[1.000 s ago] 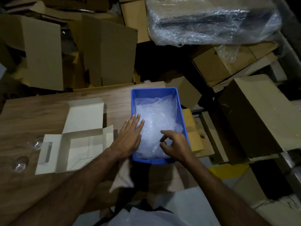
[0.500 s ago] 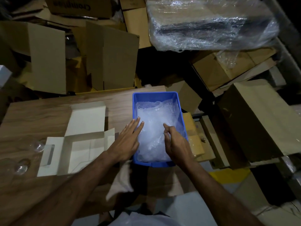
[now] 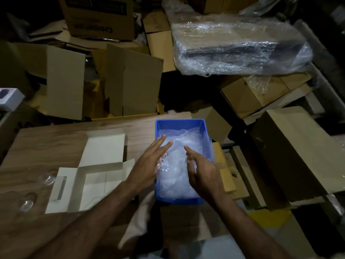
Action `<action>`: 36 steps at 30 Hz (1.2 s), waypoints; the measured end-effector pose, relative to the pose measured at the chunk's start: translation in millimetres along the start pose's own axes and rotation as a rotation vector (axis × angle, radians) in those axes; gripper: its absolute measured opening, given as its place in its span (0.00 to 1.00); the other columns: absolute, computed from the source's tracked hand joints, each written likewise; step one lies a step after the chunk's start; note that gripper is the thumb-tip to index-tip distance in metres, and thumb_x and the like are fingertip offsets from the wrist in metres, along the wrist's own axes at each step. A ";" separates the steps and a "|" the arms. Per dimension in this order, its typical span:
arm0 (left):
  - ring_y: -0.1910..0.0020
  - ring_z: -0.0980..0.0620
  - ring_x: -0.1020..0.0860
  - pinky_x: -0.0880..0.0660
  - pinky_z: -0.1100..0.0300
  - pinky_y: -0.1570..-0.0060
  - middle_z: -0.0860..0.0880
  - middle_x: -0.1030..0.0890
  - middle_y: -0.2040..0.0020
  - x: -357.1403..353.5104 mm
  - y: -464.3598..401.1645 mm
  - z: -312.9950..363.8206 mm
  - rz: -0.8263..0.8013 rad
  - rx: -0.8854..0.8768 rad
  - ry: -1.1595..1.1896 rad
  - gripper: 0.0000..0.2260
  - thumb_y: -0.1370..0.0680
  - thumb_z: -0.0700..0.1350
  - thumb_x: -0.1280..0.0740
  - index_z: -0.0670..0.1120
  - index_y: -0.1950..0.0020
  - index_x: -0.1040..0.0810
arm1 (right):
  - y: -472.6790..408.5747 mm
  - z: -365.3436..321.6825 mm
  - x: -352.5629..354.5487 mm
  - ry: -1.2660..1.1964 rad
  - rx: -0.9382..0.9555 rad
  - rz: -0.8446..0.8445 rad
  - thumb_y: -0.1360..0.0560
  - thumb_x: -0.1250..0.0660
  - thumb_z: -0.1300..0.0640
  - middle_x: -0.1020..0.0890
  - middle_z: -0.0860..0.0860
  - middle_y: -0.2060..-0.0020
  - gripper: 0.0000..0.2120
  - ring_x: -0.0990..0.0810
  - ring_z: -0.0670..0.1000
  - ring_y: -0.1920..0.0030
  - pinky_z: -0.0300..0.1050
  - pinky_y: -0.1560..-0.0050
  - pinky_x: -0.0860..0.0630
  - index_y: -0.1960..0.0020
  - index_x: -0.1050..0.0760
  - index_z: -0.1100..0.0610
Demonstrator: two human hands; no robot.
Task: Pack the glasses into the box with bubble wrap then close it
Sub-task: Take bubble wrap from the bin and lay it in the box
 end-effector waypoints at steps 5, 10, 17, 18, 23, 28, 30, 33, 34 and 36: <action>0.21 0.57 0.38 0.35 0.59 0.25 0.55 0.38 0.20 50.7 20.5 6.4 0.131 -0.141 0.028 0.30 0.21 0.46 0.29 0.52 0.21 0.35 | 3.0 3.0 -14.9 0.137 0.193 -0.089 0.26 0.29 0.38 0.33 0.56 0.22 0.38 0.28 0.54 0.28 0.47 0.36 0.28 0.24 0.33 0.58; 0.23 0.54 0.34 0.34 0.43 0.26 0.56 0.31 0.23 82.0 58.6 4.3 0.167 -0.089 0.098 0.21 0.16 0.41 0.38 0.53 0.24 0.28 | -20.5 -25.7 -42.6 0.149 0.263 -0.048 0.26 0.30 0.48 0.34 0.60 0.23 0.37 0.31 0.59 0.26 0.52 0.33 0.32 0.21 0.36 0.58; 0.29 0.53 0.26 0.29 0.57 0.29 0.53 0.23 0.30 131.1 113.2 -20.4 0.362 -0.005 0.208 0.17 0.19 0.45 0.39 0.48 0.31 0.24 | -54.2 -84.4 -80.9 0.014 0.224 -0.224 0.23 0.33 0.49 0.28 0.53 0.27 0.13 0.30 0.54 0.29 0.57 0.31 0.32 0.40 0.20 0.48; 0.31 0.53 0.24 0.27 0.58 0.32 0.54 0.21 0.32 139.1 120.5 -24.0 0.410 0.037 0.281 0.16 0.19 0.46 0.38 0.47 0.32 0.23 | -55.3 -91.9 -85.0 -0.032 0.231 -0.222 0.23 0.33 0.49 0.26 0.51 0.30 0.11 0.28 0.52 0.31 0.57 0.31 0.32 0.42 0.20 0.49; 0.51 0.57 0.17 0.18 0.63 0.52 0.54 0.15 0.52 159.3 137.6 -62.2 0.785 0.384 0.543 0.13 0.23 0.31 0.31 0.49 0.47 0.20 | -62.9 -133.6 -88.2 -0.383 0.208 -0.387 0.18 0.35 0.49 0.17 0.45 0.55 0.08 0.19 0.47 0.52 0.51 0.52 0.22 0.49 0.20 0.51; 0.67 0.56 0.20 0.20 0.59 0.65 0.51 0.19 0.65 170.6 126.6 -70.1 0.904 0.615 0.843 0.06 0.18 0.37 0.36 0.43 0.48 0.20 | -78.7 -175.3 -99.8 -0.924 -0.363 -0.501 0.20 0.30 0.52 0.15 0.56 0.58 0.08 0.17 0.65 0.53 0.51 0.54 0.23 0.56 0.17 0.55; 0.69 0.54 0.26 0.25 0.58 0.70 0.50 0.25 0.65 173.8 119.1 -86.3 0.801 0.753 0.837 0.05 0.18 0.45 0.35 0.46 0.50 0.22 | -83.3 -178.9 -113.0 -1.239 -0.869 -0.703 0.22 0.28 0.50 0.15 0.59 0.48 0.16 0.18 0.63 0.47 0.53 0.42 0.23 0.40 0.18 0.60; 0.71 0.52 0.31 0.35 0.62 0.71 0.50 0.27 0.65 179.6 116.2 -116.0 0.507 0.991 0.663 0.09 0.21 0.50 0.32 0.48 0.58 0.23 | -82.0 -171.5 -126.5 -1.564 -1.153 -0.906 0.26 0.26 0.40 0.20 0.56 0.44 0.34 0.20 0.54 0.51 0.45 0.38 0.25 0.29 0.25 0.62; 0.69 0.51 0.29 0.34 0.60 0.68 0.50 0.25 0.63 182.3 118.3 -121.2 0.427 1.034 0.605 0.10 0.20 0.52 0.32 0.48 0.58 0.22 | -79.4 -166.5 -128.8 -1.598 -1.152 -0.889 0.28 0.25 0.38 0.18 0.56 0.48 0.34 0.17 0.52 0.56 0.42 0.45 0.20 0.33 0.24 0.62; 0.64 0.50 0.27 0.31 0.58 0.63 0.50 0.23 0.61 185.7 124.4 -127.0 0.360 1.051 0.538 0.11 0.19 0.54 0.33 0.49 0.57 0.22 | -71.7 -157.8 -132.9 -1.624 -1.084 -0.875 0.32 0.19 0.42 0.15 0.56 0.51 0.31 0.15 0.50 0.58 0.39 0.52 0.18 0.39 0.23 0.61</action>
Point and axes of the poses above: each hand's wrist, its own y-axis away from the middle knuckle, its own x-axis out of the back of the hand, z = x × y, the point moved 1 cm from there along -y, towards the middle knuckle
